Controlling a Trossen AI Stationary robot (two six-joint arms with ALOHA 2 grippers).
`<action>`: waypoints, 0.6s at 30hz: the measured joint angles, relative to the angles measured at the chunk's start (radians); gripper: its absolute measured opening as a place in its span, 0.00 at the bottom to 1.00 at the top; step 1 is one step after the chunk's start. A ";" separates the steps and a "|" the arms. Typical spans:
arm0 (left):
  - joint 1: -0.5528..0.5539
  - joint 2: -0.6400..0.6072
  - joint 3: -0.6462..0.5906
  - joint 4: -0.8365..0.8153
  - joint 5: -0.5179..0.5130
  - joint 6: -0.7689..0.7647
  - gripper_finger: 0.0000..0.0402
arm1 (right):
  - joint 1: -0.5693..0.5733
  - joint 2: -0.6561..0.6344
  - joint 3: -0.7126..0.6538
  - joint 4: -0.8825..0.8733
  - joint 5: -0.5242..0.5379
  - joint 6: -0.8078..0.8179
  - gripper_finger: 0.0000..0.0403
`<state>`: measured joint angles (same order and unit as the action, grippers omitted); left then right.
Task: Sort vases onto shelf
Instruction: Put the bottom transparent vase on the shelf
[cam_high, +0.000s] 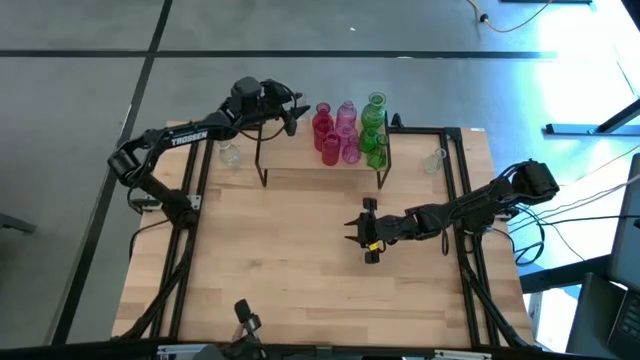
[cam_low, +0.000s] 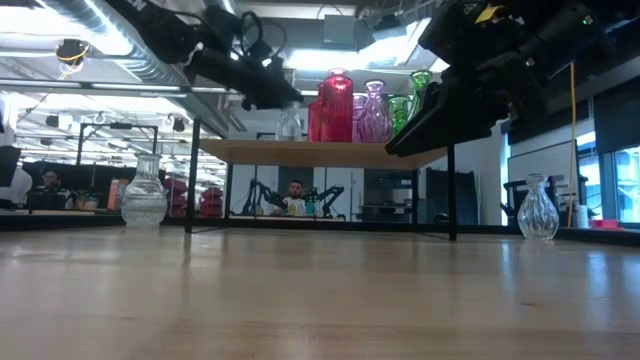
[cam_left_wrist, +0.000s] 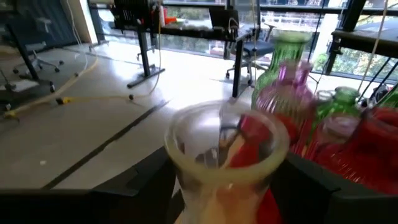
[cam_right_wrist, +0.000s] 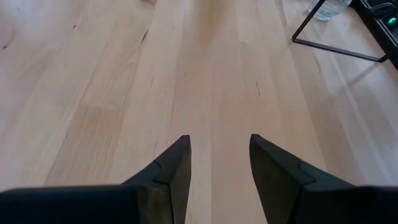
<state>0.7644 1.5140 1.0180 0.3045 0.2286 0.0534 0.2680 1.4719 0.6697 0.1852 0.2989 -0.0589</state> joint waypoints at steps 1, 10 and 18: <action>0.002 -0.010 0.000 0.001 -0.001 0.001 0.57 | 0.000 0.000 0.000 0.000 0.000 0.000 0.37; 0.002 -0.116 0.009 -0.009 -0.002 0.000 0.57 | 0.000 0.000 0.000 0.000 0.000 0.001 0.37; 0.001 -0.125 0.012 -0.043 0.006 -0.020 0.57 | 0.000 0.000 0.000 0.000 0.000 0.002 0.37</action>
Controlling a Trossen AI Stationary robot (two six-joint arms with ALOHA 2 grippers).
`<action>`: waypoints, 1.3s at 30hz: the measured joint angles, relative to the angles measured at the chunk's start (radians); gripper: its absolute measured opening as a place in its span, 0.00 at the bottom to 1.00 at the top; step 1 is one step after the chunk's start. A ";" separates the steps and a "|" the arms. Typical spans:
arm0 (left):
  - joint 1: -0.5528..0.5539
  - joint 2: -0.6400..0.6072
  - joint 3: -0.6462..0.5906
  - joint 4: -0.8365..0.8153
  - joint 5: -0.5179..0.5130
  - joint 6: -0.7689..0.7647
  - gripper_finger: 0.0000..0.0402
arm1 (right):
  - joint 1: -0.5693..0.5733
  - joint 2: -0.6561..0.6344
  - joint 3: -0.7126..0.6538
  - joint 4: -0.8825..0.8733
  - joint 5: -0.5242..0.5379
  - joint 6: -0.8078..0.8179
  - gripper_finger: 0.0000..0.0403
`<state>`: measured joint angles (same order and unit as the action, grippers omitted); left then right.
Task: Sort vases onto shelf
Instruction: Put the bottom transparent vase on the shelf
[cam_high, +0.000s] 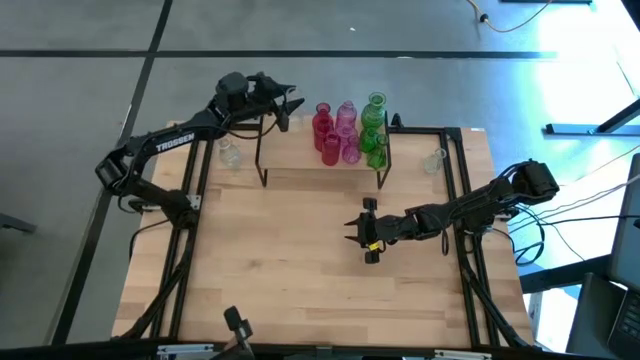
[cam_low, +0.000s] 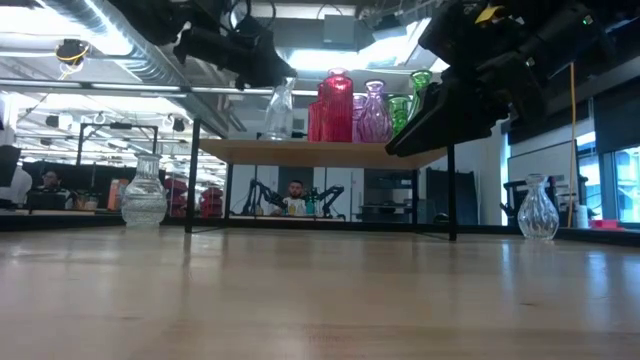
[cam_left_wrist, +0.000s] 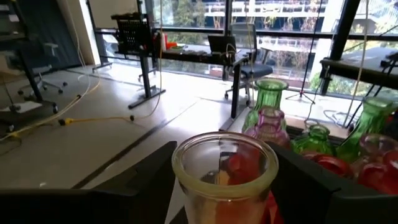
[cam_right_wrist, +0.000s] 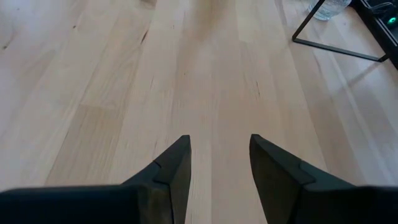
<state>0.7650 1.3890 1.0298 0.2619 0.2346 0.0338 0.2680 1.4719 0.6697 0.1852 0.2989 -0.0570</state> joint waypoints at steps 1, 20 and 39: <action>0.000 0.007 0.000 0.000 -0.002 0.001 0.57 | 0.000 0.000 0.000 0.000 0.000 0.000 0.37; -0.033 0.084 0.000 0.000 -0.015 -0.001 0.57 | 0.000 0.000 0.000 0.000 0.000 0.000 0.37; -0.052 0.079 0.000 0.003 -0.061 0.023 0.75 | 0.000 0.000 0.000 0.000 0.000 0.000 0.37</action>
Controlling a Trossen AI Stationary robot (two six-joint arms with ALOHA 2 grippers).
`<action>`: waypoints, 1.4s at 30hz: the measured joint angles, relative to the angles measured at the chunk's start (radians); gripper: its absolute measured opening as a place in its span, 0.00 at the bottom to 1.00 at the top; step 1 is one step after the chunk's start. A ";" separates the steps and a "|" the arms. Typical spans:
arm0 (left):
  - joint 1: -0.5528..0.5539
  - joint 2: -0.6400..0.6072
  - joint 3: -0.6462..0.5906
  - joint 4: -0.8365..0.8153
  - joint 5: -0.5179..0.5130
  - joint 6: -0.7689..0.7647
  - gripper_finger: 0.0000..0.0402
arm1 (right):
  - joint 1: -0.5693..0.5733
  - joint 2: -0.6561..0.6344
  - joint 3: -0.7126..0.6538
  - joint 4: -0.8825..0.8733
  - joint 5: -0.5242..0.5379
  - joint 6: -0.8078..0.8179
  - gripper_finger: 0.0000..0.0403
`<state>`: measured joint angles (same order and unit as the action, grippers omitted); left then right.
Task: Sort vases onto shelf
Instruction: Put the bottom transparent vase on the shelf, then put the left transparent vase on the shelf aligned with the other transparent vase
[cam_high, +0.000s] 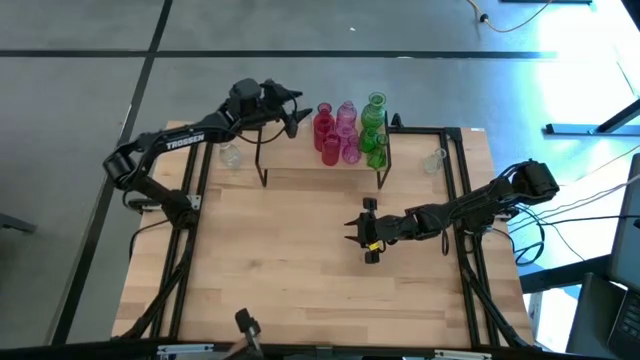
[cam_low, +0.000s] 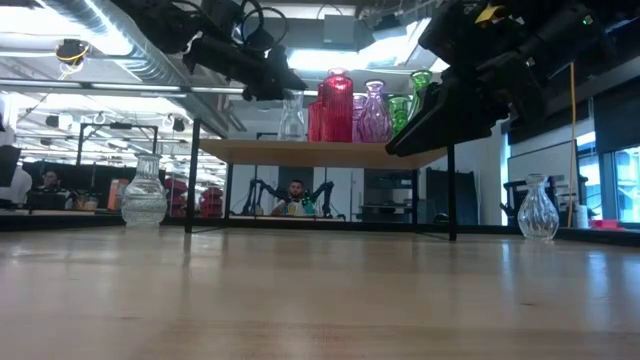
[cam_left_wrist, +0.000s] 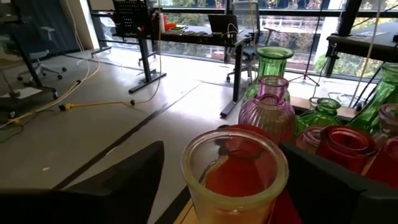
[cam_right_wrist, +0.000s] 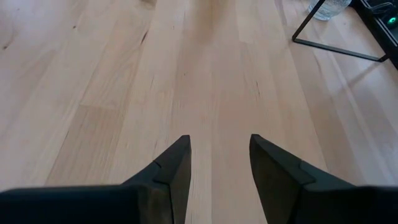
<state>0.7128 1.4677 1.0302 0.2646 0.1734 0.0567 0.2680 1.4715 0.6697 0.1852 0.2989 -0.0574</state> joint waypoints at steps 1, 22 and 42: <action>0.000 -0.007 0.000 -0.002 0.000 0.003 0.77 | 0.000 0.000 0.000 0.000 0.000 0.000 0.37; -0.034 -0.428 0.002 -0.531 -0.212 0.043 0.82 | 0.000 0.000 0.000 -0.001 -0.003 0.006 0.37; 0.007 -0.488 0.001 -1.245 -0.302 0.055 0.82 | 0.000 0.000 0.000 0.023 0.005 0.000 0.37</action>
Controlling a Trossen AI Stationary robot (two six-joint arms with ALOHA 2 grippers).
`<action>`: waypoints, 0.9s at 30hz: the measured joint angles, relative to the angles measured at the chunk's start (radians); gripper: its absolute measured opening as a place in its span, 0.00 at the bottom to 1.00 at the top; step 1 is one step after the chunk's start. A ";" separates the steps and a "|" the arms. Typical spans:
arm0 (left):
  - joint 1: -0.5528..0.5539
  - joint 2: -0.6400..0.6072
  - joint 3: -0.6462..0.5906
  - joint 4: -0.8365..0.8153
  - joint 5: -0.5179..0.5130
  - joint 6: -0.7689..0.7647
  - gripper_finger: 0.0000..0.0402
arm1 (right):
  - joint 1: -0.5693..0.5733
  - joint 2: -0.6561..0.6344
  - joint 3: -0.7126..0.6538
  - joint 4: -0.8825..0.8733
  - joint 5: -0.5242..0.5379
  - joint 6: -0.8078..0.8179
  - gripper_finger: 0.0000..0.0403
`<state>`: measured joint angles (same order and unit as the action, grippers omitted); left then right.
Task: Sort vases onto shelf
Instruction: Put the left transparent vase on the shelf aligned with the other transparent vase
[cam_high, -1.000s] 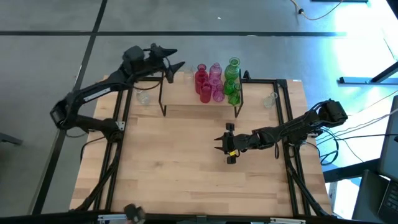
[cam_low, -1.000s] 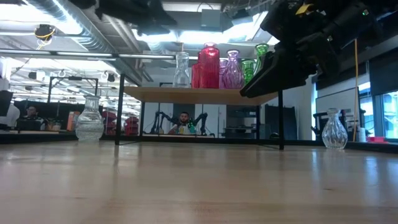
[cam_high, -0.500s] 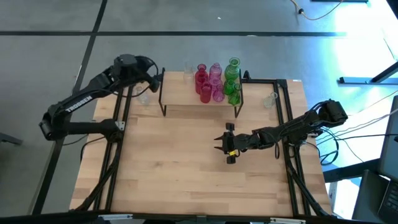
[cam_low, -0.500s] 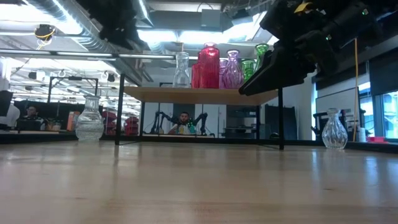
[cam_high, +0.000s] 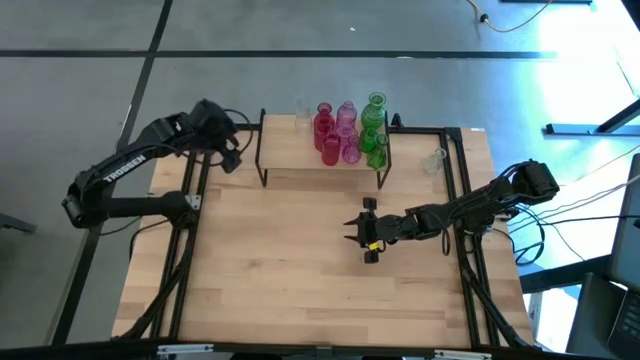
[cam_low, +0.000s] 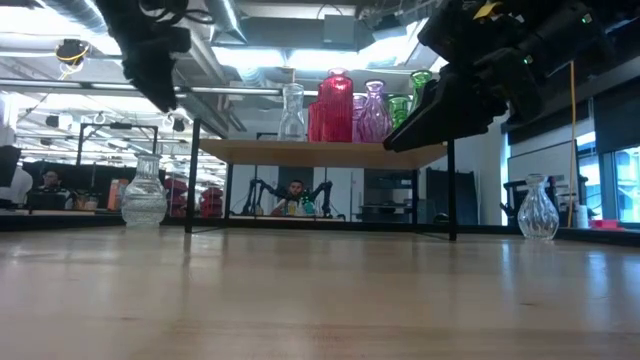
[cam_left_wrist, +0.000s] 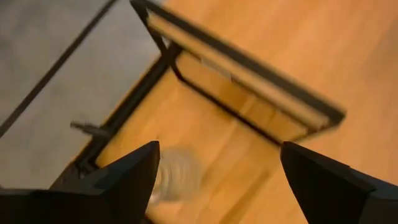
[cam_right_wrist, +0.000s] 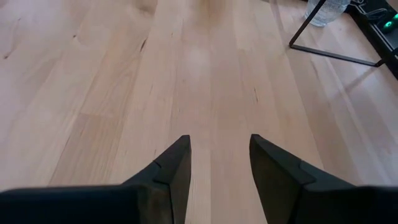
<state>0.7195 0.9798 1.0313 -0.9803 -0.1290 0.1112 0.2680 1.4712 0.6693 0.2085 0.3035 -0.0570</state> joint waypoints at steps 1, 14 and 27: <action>0.000 0.000 0.000 -0.023 0.000 0.009 0.82 | 0.000 0.000 0.000 0.000 0.000 0.000 0.37; 0.007 0.053 -0.044 -0.098 -0.063 0.032 0.82 | 0.000 0.000 0.000 0.000 0.000 0.000 0.37; 0.163 0.238 -0.054 -0.086 -0.061 0.128 0.82 | 0.000 0.000 0.000 0.003 0.000 -0.001 0.37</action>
<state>0.8828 1.2176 0.9771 -1.0666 -0.1904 0.2392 0.2683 1.4712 0.6693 0.2119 0.3031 -0.0582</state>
